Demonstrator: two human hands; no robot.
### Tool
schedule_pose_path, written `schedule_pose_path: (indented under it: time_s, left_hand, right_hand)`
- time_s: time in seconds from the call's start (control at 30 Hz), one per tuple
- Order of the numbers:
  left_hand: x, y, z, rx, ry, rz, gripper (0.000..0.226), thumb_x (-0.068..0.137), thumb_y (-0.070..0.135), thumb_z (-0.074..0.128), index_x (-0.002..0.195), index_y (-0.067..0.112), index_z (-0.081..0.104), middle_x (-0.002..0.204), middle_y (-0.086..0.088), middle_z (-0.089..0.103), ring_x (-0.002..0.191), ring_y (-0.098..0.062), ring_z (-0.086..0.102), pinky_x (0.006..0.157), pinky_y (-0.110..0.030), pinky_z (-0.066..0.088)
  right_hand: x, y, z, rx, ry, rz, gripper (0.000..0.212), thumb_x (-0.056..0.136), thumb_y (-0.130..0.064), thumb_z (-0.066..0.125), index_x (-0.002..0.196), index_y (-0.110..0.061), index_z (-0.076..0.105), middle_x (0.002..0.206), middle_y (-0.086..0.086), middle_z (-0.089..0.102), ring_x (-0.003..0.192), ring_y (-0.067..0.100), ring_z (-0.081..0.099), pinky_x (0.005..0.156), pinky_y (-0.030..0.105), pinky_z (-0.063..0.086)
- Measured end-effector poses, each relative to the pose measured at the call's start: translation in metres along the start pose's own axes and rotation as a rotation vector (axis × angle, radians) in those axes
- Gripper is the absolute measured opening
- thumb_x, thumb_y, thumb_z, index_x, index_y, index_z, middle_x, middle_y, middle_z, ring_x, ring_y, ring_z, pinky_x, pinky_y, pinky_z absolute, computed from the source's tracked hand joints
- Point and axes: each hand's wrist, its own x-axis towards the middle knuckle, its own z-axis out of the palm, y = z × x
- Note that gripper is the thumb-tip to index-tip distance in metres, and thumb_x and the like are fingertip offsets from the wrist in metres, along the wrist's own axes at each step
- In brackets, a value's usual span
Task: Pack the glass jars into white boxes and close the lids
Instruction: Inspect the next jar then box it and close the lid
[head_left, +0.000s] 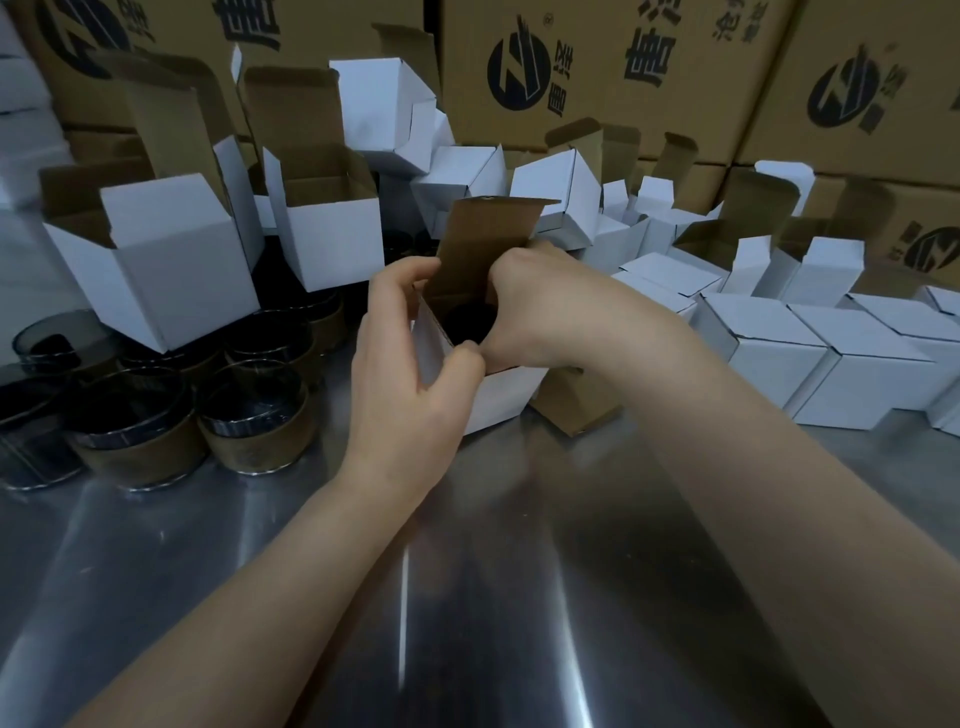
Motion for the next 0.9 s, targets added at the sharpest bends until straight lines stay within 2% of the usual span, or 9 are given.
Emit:
schedule_pose_path:
  time_s: [0.1,0.2,0.27,0.33,0.43,0.57,0.7,0.83,0.9]
  left_hand:
    - [-0.001,0.0,0.0,0.01,-0.013,-0.013,0.054,0.076,0.019,0.056,0.128,0.019,0.044,0.123,0.008,0.052,0.122,-0.009,0.048,0.101,-0.019,0.039]
    - [-0.002,0.0,0.0,0.015,-0.031,-0.034,0.053,0.076,0.023,0.056,0.127,0.023,0.044,0.122,0.011,0.051,0.122,-0.009,0.047,0.101,-0.02,0.037]
    - [-0.001,-0.001,0.0,-0.002,-0.031,-0.047,0.053,0.076,0.024,0.056,0.128,0.022,0.044,0.122,0.009,0.051,0.122,-0.01,0.047,0.101,-0.021,0.038]
    - [0.001,-0.001,-0.001,-0.047,-0.021,-0.067,0.05,0.077,0.024,0.055,0.127,0.021,0.045,0.123,0.004,0.052,0.121,-0.014,0.048,0.104,-0.031,0.041]
    - [0.005,-0.003,-0.004,-0.148,0.031,-0.128,0.046,0.078,0.022,0.053,0.123,0.021,0.047,0.118,0.003,0.054,0.116,-0.013,0.052,0.102,-0.04,0.046]
    - [0.009,-0.007,-0.007,-0.231,0.113,-0.183,0.043,0.076,0.021,0.05,0.119,0.022,0.05,0.11,0.008,0.057,0.107,-0.009,0.056,0.098,-0.035,0.048]
    - [0.01,-0.008,-0.008,-0.272,0.122,-0.199,0.044,0.076,0.02,0.049,0.12,0.021,0.051,0.114,0.004,0.057,0.108,-0.01,0.057,0.091,-0.029,0.05]
    - [0.01,-0.007,-0.008,-0.301,0.102,-0.214,0.043,0.077,0.021,0.05,0.119,0.023,0.052,0.114,0.005,0.057,0.107,-0.009,0.058,0.087,-0.023,0.05]
    - [0.012,-0.007,-0.008,-0.343,0.092,-0.246,0.037,0.081,0.028,0.049,0.117,0.025,0.054,0.11,0.012,0.06,0.104,-0.003,0.06,0.084,-0.019,0.049]
  right_hand:
    - [0.0,-0.002,0.0,-0.036,-0.03,0.014,0.041,0.081,-0.034,0.075,0.071,-0.016,0.04,0.089,0.007,0.042,0.087,0.025,0.048,0.057,0.028,0.036]
    - [0.0,-0.002,-0.001,-0.045,-0.073,0.024,0.036,0.084,-0.034,0.073,0.084,-0.013,0.044,0.107,0.011,0.038,0.094,0.026,0.046,0.069,0.031,0.04]
    - [-0.001,-0.001,-0.004,-0.021,-0.103,0.01,0.035,0.084,-0.037,0.072,0.086,-0.014,0.045,0.109,0.01,0.038,0.093,0.024,0.049,0.062,0.026,0.039]
    - [-0.002,0.001,-0.009,0.041,-0.111,-0.014,0.036,0.082,-0.041,0.073,0.095,-0.015,0.051,0.111,0.008,0.046,0.089,0.021,0.055,0.057,0.026,0.043]
    - [-0.004,0.009,-0.018,0.31,-0.147,-0.031,0.059,0.076,-0.047,0.077,0.122,-0.019,0.055,0.11,0.003,0.06,0.096,0.019,0.064,0.08,0.037,0.06]
    - [-0.002,0.023,-0.022,0.506,-0.108,0.043,0.041,0.089,-0.051,0.063,0.12,-0.026,0.052,0.107,-0.006,0.057,0.091,0.014,0.066,0.074,0.035,0.062]
    - [0.004,0.028,-0.012,0.483,-0.077,0.082,0.046,0.095,-0.062,0.044,0.123,-0.025,0.05,0.113,-0.005,0.057,0.1,0.016,0.063,0.083,0.041,0.057]
    - [0.009,0.03,-0.009,0.459,0.01,0.05,0.044,0.098,-0.058,0.04,0.12,-0.021,0.053,0.115,-0.002,0.058,0.106,0.017,0.058,0.083,0.034,0.047]
    - [0.01,0.033,-0.008,0.458,0.012,0.034,0.04,0.1,-0.053,0.041,0.117,-0.021,0.056,0.114,-0.001,0.06,0.104,0.017,0.059,0.084,0.033,0.048]
